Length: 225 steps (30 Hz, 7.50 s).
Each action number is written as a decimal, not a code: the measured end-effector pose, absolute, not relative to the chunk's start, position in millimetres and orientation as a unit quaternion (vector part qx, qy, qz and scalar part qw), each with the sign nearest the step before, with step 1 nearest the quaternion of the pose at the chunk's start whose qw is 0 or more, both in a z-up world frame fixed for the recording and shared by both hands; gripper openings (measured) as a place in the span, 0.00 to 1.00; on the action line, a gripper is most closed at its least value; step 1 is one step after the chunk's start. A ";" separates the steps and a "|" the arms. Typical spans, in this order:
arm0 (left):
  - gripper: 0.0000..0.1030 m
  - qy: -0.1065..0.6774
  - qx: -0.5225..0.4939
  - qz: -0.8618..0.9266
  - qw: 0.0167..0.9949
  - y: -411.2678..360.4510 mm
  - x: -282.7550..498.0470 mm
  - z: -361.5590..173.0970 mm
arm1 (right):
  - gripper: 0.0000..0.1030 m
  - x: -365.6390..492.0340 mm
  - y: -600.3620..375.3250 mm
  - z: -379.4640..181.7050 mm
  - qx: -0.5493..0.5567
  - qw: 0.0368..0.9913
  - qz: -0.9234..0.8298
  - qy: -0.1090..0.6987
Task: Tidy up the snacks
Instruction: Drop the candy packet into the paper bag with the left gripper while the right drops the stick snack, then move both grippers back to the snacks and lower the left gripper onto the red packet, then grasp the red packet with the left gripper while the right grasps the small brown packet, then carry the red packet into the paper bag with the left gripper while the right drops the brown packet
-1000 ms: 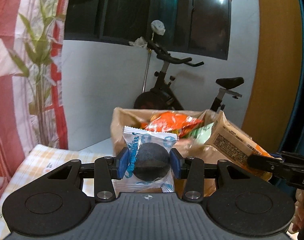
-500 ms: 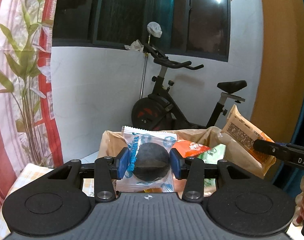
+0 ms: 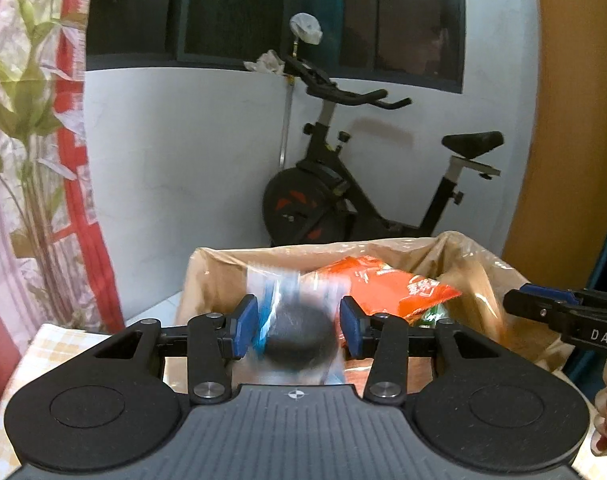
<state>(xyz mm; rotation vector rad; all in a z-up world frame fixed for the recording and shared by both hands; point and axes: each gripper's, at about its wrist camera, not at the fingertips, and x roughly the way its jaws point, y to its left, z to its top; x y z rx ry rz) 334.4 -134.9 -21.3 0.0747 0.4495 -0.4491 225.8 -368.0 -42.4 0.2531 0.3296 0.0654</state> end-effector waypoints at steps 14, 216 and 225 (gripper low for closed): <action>0.65 0.206 0.049 -0.211 0.954 -124.1 307.1 -9.9 | 0.53 202.7 -360.9 -37.4 0.109 0.981 0.033 0.156; 0.42 0.160 0.020 -0.218 0.963 -101.1 239.3 -14.5 | 0.20 119.5 -363.6 -43.8 0.088 0.989 0.037 0.114; 0.42 0.172 0.043 -0.195 0.965 -152.4 305.6 -9.4 | 0.20 186.7 -353.4 -27.7 0.063 0.992 0.041 0.103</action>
